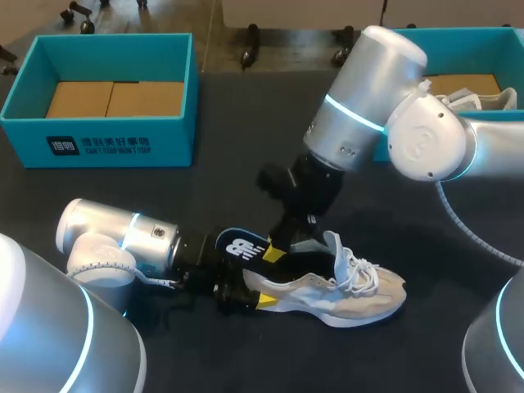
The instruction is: Take the shoe out of the shoebox, open the shoe tongue, remove and reinsert the insole, then place the shoe into the shoebox
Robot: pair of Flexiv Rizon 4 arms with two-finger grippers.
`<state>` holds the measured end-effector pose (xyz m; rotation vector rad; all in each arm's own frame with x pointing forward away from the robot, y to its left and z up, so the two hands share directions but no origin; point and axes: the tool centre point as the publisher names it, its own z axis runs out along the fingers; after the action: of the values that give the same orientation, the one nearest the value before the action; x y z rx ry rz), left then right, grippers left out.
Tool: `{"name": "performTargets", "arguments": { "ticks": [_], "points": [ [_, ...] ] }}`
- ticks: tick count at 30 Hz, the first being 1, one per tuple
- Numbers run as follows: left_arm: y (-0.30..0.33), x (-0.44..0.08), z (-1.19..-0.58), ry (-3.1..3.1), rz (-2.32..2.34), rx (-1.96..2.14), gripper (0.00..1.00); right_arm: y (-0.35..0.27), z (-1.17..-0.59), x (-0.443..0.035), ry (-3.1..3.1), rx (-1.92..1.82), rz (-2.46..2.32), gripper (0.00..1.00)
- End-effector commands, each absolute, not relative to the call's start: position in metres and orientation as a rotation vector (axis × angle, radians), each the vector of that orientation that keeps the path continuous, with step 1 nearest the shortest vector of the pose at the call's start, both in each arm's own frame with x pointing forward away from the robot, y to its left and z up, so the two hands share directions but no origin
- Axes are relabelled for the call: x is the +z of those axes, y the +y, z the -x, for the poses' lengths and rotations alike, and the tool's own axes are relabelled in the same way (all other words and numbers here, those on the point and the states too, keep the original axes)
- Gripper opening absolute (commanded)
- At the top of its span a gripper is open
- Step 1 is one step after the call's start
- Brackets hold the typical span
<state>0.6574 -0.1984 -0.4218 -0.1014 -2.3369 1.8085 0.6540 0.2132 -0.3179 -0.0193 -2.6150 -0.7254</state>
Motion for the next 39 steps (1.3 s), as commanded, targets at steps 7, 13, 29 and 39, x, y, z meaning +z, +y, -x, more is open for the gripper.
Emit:
{"name": "performTargets", "arguments": {
  "ticks": [7, 13, 29, 39],
  "points": [
    [-0.198, -0.425, -0.66, -2.337, 0.104, 1.807, 0.0, 0.206, -0.648, -0.311, -2.63, -0.73, 0.023, 0.0],
    [-0.198, -0.425, -0.66, -2.337, 0.104, 1.807, 0.0, 0.206, -0.648, -0.311, -2.63, -0.73, 0.023, 0.0],
    [-0.198, -0.425, -0.66, -2.337, 0.104, 1.807, 0.0, 0.187, -0.689, -0.226, -2.496, -1.059, 0.154, 0.0],
    [-0.198, -0.425, -0.66, -2.337, 0.104, 1.807, 0.0, 0.187, -0.689, -0.226, -2.496, -1.059, 0.154, 0.0]
  ]
}}
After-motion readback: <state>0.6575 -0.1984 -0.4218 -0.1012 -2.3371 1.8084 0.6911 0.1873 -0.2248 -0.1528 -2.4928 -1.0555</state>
